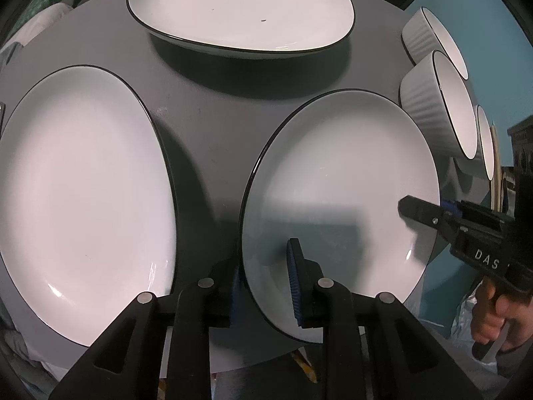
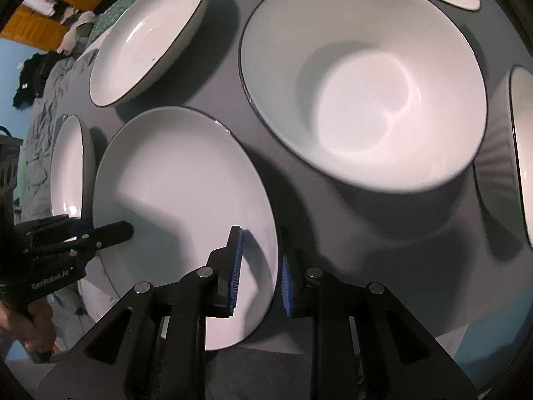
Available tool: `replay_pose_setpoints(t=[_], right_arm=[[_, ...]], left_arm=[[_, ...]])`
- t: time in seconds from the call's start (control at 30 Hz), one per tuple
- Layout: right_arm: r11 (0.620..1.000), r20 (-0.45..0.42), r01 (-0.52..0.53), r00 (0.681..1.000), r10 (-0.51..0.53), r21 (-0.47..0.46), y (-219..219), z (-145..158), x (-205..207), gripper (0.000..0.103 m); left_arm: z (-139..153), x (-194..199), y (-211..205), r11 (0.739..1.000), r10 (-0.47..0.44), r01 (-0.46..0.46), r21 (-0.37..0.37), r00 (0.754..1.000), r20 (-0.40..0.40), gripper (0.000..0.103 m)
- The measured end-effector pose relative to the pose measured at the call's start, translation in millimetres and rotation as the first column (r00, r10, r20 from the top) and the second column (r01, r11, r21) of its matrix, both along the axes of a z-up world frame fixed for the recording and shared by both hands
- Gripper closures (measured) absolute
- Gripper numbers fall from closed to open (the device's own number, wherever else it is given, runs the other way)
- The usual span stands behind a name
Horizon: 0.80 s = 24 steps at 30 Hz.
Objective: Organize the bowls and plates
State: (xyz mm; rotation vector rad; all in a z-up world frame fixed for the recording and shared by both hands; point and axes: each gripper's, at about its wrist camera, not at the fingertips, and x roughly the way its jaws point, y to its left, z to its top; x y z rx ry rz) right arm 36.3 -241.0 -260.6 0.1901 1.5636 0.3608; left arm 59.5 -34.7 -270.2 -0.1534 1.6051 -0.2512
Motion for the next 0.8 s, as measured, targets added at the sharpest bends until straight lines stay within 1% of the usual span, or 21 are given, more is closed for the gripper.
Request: replay_pose_setpoints(t=[0.13, 0.2, 0.27, 0.3, 0.33, 0.43, 0.63, 0.8], right_arm=[[1.0, 0.011, 0.016, 1.0, -0.016, 0.006, -4.4, -0.4, -3.4, 0.082], [1.0, 0.009, 0.014, 1.0, -0.014, 0.006, -2.4, -1.0, -1.8, 0.082], [1.0, 0.004, 0.008, 1.0, -0.008, 0.004, -0.8, -1.0, -1.0, 0.083], [1.0, -0.001, 0.013, 1.0, -0.013, 0.008, -4.1, -0.5, -1.6, 0.084], [1.0, -0.008, 0.022, 1.0, -0.022, 0.014, -3.7, 0.2, -0.7, 0.085], [0.999, -0.022, 0.027, 0.999, -0.026, 0.018, -1.4, 3.1, -0.1, 0.085], [1.0, -0.022, 0.016, 1.0, -0.016, 0.014, 9.6, 17.0, 4.7, 0.085], [1.0, -0.015, 0.013, 1.0, -0.013, 0.017, 20.3, 27.5, 16.0, 0.085]], left_arm=[[-1.6, 2.6, 1.5, 1.0, -0.002, 0.002, 0.002, 1.0, 0.001, 0.079], [-10.4, -12.1, 4.1, 1.0, -0.006, 0.006, 0.01, 1.0, -0.002, 0.079], [-6.5, -11.2, 5.8, 1.0, 0.0, 0.001, 0.016, 1.0, -0.018, 0.079], [-7.2, -11.2, -6.1, 1.0, 0.005, -0.005, 0.019, 1.0, -0.03, 0.079], [-7.4, -10.8, -6.7, 1.0, 0.009, -0.009, 0.021, 0.999, -0.039, 0.079], [-1.0, -11.1, -3.6, 0.999, 0.015, -0.013, 0.031, 0.999, -0.037, 0.079], [11.0, -7.3, 7.8, 0.999, 0.04, -0.039, 0.03, 0.999, -0.036, 0.079], [26.5, 4.2, 10.1, 0.998, 0.046, -0.046, 0.037, 0.999, -0.004, 0.079]])
